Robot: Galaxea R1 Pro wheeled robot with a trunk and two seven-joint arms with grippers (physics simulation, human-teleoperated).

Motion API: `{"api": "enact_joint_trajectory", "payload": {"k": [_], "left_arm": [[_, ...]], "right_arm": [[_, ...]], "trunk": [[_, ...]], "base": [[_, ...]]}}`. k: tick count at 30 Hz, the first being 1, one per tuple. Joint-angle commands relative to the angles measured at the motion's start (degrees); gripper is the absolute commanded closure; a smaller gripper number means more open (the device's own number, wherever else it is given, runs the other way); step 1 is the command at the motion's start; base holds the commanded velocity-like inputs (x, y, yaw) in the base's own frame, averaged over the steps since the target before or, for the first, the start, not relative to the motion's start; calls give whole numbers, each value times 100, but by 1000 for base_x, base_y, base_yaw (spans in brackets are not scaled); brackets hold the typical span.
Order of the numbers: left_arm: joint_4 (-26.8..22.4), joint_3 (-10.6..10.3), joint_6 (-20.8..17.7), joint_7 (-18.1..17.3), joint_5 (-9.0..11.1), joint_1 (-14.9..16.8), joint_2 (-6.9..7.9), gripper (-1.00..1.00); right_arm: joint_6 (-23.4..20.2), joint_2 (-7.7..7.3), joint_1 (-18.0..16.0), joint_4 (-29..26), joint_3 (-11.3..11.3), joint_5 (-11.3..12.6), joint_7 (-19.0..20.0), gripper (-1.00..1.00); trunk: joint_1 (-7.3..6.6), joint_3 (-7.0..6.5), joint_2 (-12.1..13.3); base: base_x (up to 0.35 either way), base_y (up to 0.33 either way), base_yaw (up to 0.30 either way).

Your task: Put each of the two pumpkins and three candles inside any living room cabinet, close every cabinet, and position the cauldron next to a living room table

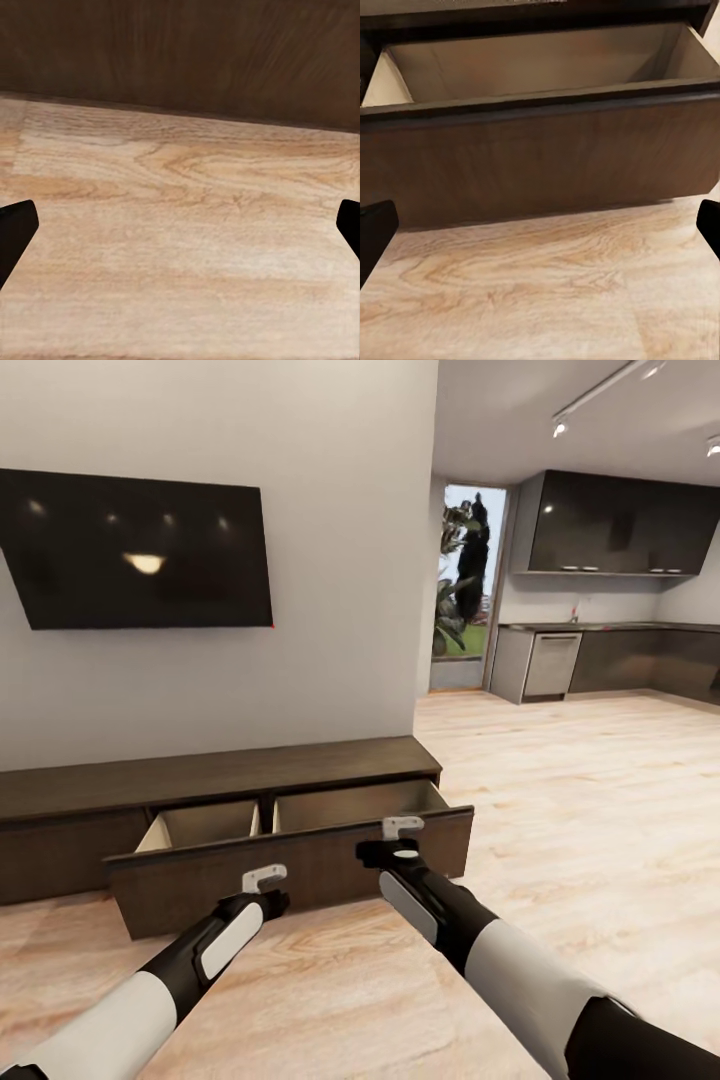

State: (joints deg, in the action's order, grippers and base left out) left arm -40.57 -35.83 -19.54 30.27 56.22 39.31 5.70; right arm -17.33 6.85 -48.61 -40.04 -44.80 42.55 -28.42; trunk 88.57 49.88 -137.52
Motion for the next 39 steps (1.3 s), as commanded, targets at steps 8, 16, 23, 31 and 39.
{"api": "enact_joint_trajectory", "payload": {"k": [8, 16, 23, 31, 39], "left_arm": [[23, -38, -3, 42, 37, 5, 18, -100], [92, -169, 440, 25, 34, 3, 23, -100], [386, -465, 904, 23, 38, 6, -4, -100], [416, -548, 1348, 23, 39, 2, -14, -100], [412, -596, 1447, 23, 39, 5, -16, -100]], "right_arm": [[220, 10, -8, 295, -265, 21, 75, -100], [414, 15, -8, 928, -273, 27, 499, -100], [688, 25, -8, 1299, -281, 21, 670, -100], [847, 27, -8, 1326, -284, 17, 686, -100], [918, 30, -8, 1340, -284, 17, 689, -100]], "trunk": [[175, 151, -326], [315, 302, -574], [333, 457, -584], [353, 634, -594], [353, 634, -594]], "base": [[0, 0, 0], [0, 0, 0], [0, 0, 0], [0, 0, 0], [0, 0, 0]]}}
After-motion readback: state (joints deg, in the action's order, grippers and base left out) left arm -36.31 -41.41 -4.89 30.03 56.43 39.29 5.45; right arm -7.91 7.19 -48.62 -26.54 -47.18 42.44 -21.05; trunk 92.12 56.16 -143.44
